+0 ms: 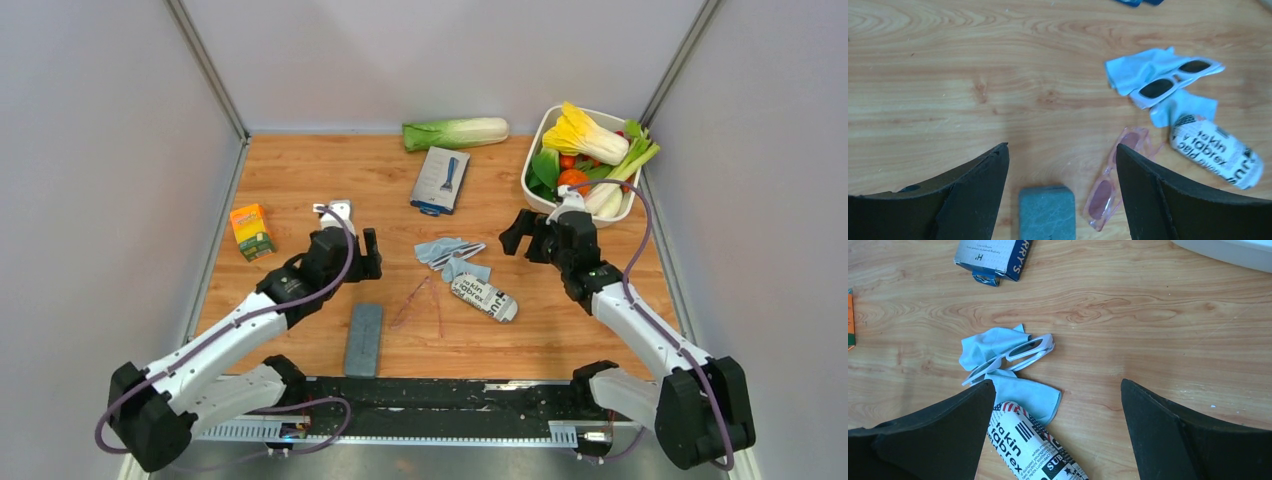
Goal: Organize the sunglasses
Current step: Pick up the sunglasses case from the center of the board.
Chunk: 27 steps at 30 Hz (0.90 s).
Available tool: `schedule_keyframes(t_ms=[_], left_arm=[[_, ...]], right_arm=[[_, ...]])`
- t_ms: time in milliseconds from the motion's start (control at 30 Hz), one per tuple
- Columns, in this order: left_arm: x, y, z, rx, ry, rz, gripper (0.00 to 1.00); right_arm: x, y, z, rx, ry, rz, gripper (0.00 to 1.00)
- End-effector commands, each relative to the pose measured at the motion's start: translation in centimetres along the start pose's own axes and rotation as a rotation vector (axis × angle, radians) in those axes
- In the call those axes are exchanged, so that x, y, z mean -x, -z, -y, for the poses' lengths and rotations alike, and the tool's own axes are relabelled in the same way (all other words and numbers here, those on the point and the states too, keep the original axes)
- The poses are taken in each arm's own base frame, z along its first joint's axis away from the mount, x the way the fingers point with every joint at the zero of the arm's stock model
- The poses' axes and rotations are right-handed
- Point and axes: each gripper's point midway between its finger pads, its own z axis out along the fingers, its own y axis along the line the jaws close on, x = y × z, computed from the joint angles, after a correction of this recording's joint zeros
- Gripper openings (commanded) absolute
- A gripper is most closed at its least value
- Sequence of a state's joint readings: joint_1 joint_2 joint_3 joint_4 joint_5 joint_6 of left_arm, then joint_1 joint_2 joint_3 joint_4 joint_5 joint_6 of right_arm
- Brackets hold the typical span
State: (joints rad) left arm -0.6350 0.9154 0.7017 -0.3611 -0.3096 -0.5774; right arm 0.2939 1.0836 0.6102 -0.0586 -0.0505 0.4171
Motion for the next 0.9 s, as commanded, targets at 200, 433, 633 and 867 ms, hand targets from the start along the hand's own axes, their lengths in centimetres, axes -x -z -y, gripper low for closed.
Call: schedule_keyframes(t_ms=[200, 433, 633, 867], left_arm=[[-7.3, 2.4, -2.5, 0.272, -0.206, -0.280, 0.86], [-10.7, 3.1, -1.8, 0.190, -0.148, -0.366, 0.86], [-12.9, 3.2, -0.6, 0.086, -0.097, -0.417, 0.86], [-14.5, 3.3, -0.9, 0.081, -0.092, -0.468, 0.87]], right_arm=[[1.9, 1.3, -2.0, 0.095, 0.042, 0.073, 1.00], [1.6, 1.2, -2.1, 0.107, 0.042, 0.066, 1.00], [1.5, 1.2, -2.3, 0.115, 0.043, 0.059, 1.00], [1.2, 1.1, -2.2, 0.114, 0.042, 0.051, 1.00]])
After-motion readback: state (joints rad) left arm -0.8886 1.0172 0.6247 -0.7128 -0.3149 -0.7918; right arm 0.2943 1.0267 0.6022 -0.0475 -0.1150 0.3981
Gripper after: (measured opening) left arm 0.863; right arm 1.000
